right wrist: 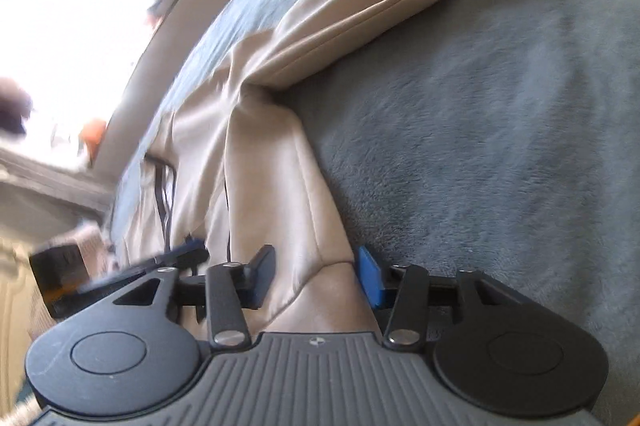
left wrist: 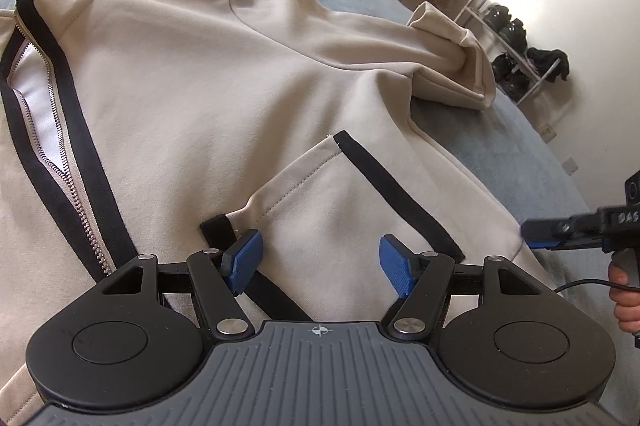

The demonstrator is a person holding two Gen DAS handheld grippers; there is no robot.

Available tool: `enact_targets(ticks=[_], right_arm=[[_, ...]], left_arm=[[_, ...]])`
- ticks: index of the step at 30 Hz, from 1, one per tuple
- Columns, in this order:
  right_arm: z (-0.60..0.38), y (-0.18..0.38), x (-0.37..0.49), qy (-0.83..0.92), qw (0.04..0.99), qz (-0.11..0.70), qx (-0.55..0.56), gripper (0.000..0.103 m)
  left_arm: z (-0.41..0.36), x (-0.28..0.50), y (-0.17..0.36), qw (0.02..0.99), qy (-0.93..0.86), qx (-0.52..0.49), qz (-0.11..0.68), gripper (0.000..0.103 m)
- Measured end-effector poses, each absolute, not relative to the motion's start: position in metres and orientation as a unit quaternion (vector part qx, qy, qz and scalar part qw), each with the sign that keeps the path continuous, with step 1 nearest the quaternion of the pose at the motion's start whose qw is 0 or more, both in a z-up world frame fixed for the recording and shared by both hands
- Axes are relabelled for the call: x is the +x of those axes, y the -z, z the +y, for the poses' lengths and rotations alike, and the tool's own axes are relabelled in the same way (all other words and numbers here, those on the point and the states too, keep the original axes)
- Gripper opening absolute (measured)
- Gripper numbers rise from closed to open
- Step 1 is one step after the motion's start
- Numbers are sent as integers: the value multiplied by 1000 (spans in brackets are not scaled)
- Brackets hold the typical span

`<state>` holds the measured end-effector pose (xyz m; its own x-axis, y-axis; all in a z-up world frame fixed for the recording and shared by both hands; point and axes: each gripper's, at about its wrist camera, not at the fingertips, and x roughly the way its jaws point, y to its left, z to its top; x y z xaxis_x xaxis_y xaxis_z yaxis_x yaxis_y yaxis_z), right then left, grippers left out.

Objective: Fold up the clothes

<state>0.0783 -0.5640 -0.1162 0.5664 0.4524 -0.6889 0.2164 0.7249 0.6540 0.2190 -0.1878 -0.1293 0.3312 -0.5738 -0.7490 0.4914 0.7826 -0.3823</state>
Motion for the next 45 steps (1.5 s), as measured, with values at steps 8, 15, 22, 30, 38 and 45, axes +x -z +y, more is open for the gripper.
enact_targets(ticks=[8, 15, 22, 30, 38, 45], right_arm=[[-555, 106, 59, -58, 829, 452, 325, 11], [-581, 126, 40, -19, 783, 454, 424, 17], [-599, 106, -9, -6, 754, 448, 481, 22], [-534, 49, -23, -41, 855, 451, 255, 22], [-444, 101, 10, -78, 848, 524, 2, 18], [-445, 79, 11, -51, 859, 508, 38, 20]], left_arm=[[-184, 221, 129, 813, 324, -61, 480, 65], [-187, 225, 128, 809, 330, -51, 483, 65], [-184, 222, 126, 812, 342, -49, 470, 65], [-202, 178, 101, 825, 406, 45, 391, 65], [-232, 107, 130, 779, 468, 197, 368, 66], [-222, 108, 131, 782, 473, 165, 370, 69]])
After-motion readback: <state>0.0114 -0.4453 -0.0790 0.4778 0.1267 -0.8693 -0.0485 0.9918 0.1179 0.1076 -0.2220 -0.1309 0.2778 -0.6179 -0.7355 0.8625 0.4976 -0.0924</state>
